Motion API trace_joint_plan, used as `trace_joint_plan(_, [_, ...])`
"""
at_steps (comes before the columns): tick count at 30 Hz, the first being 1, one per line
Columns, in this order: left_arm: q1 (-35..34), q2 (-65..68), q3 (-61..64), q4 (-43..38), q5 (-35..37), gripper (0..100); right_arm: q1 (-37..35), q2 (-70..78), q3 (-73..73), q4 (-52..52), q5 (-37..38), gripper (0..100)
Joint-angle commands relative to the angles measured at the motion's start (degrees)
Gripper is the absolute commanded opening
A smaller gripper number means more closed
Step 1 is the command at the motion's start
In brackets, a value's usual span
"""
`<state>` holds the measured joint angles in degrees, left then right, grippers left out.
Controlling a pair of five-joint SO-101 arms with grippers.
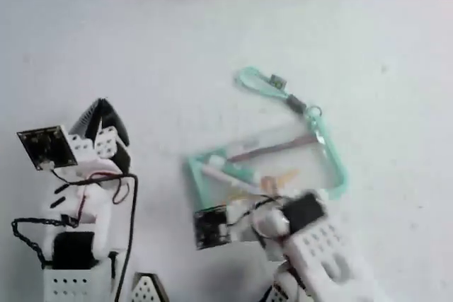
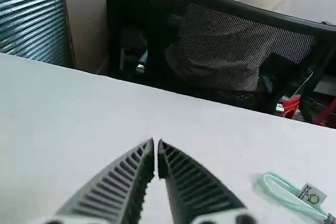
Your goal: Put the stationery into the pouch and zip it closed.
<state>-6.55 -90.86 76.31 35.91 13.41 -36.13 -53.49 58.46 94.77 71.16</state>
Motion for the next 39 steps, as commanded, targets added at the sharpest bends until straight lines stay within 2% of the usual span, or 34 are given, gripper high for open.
trace_joint_plan(1, [-0.66, -0.4, -0.35, -1.49, -0.44, 2, -6.29, 10.42, -1.85, -4.18, -0.79, 2.0])
trace_joint_plan(6, [-2.15, -0.4, -0.35, -1.49, -0.09, 2, -7.08, 17.1, 1.49, -17.98, -0.79, 2.0])
trace_joint_plan(15, [-2.15, -0.4, -0.35, -1.49, -0.18, 2, -6.99, 30.37, 4.22, -36.35, -0.97, 1.9])
trace_joint_plan(19, [-2.07, -0.4, -0.26, -1.49, -0.18, 2, -5.93, 33.89, 0.53, -42.15, -6.15, 1.9])
trace_joint_plan(25, [-2.07, -0.4, -0.26, -1.49, -0.18, 3, -0.22, 36.62, -9.67, -43.03, -7.38, 1.9])
trace_joint_plan(31, [-2.07, -0.4, -0.26, -1.49, -0.35, 3, 1.19, 38.55, -12.31, -42.59, -7.47, 1.9])
trace_joint_plan(35, [-2.07, -0.4, -0.26, -1.49, -0.35, 3, 0.66, 35.21, -12.57, -36.62, -7.65, 1.9])
trace_joint_plan(39, [-1.98, -0.4, -0.26, -1.49, -0.44, 3, 0.31, 24.92, -12.57, -30.55, -7.74, 1.9])
